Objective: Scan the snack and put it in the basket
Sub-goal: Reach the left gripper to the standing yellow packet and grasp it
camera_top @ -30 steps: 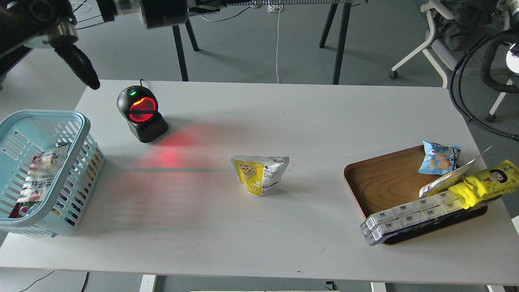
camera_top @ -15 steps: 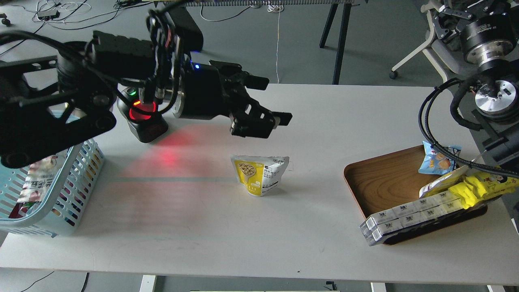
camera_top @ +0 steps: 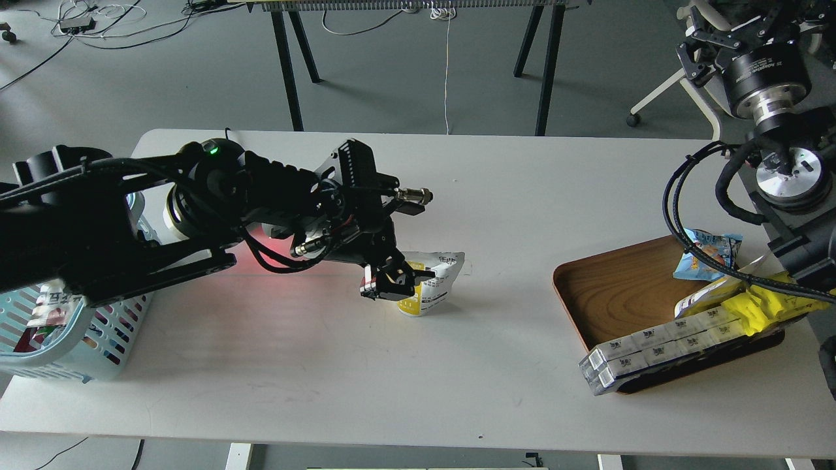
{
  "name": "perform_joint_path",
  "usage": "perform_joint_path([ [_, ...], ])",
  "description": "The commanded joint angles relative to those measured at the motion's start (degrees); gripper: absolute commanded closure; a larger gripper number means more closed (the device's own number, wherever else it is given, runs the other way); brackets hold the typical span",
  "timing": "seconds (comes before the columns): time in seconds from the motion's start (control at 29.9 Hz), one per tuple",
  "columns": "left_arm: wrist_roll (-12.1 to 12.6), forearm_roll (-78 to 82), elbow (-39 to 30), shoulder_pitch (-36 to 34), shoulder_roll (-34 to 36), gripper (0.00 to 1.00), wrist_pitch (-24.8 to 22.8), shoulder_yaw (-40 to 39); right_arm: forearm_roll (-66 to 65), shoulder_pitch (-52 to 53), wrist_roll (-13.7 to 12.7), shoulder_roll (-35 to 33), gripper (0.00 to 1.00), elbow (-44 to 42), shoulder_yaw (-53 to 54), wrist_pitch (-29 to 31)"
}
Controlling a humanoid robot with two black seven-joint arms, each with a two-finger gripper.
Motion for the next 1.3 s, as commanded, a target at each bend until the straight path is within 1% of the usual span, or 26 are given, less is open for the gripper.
perform_joint_path([
  [0.0, 0.1, 0.0, 0.2, 0.4, -0.2, 0.11, 0.0, 1.0, 0.0, 0.8, -2.4, 0.5, 0.0, -0.1, 0.1, -1.5],
  [0.13, 0.4, 0.0, 0.7, 0.8, -1.6, 0.13, -0.1, 2.3, -0.2, 3.7, -3.1, 1.7, 0.0, -0.8, 1.6, -2.2],
  [0.27, 0.5, 0.0, 2.0, 0.8, -3.2, 0.21, -0.1, 2.4, -0.2, 6.5, -3.4, 1.8, 0.0, -0.8, 1.9, -4.2],
  [0.4, 0.7, 0.0, 2.9, 0.8, -3.5, 0.23, -0.1, 2.3, -0.2, 9.0, -5.4, 3.7, 0.0, -0.7, 1.9, -7.9],
  [0.43, 0.7, 0.0, 2.9, 0.8, -3.8, 0.26, -0.1, 2.3, -0.2, 9.3, -5.6, 4.0, 0.0, -0.7, 1.8, -8.1],
  [0.47, 0.7, 0.0, 2.9, 0.8, -3.9, 0.29, -0.2, 2.4, -0.2, 9.3, -5.6, 4.1, 0.0, -0.7, 1.8, -8.2],
  [0.64, 0.4, 0.0, 2.9, 0.8, -3.5, 0.51, -1.3, 2.3, -0.2, 9.4, -5.6, 4.6, 0.0, -0.8, 1.8, -8.2],
  [0.8, 0.2, 0.0, 3.0, 0.8, -3.3, 0.69, -1.4, 2.4, -0.2, 9.4, -5.6, 4.8, 0.0, -0.8, 1.6, -8.2],
  [0.94, 0.6, 0.0, 3.0, 0.8, -2.8, 0.78, -1.8, 2.4, -0.2, 9.5, -5.6, 4.8, 0.0, -0.7, 1.7, -8.2],
  [1.0, 0.9, 0.0, 2.9, 0.8, -2.5, 0.84, -2.2, 2.3, -0.2, 9.5, -5.6, 4.8, 0.0, -0.7, 1.7, -8.2],
  [1.07, 0.9, 0.0, 2.6, 0.8, -1.6, 0.97, -2.6, 2.2, -0.2, 9.6, -5.6, 4.8, 0.0, -0.7, 1.7, -8.2],
  [1.27, 0.7, 0.0, 2.2, 0.7, 0.2, 0.99, -2.4, 1.7, -0.2, 9.6, -5.6, 4.8, 0.0, -0.9, 1.7, -8.2],
])
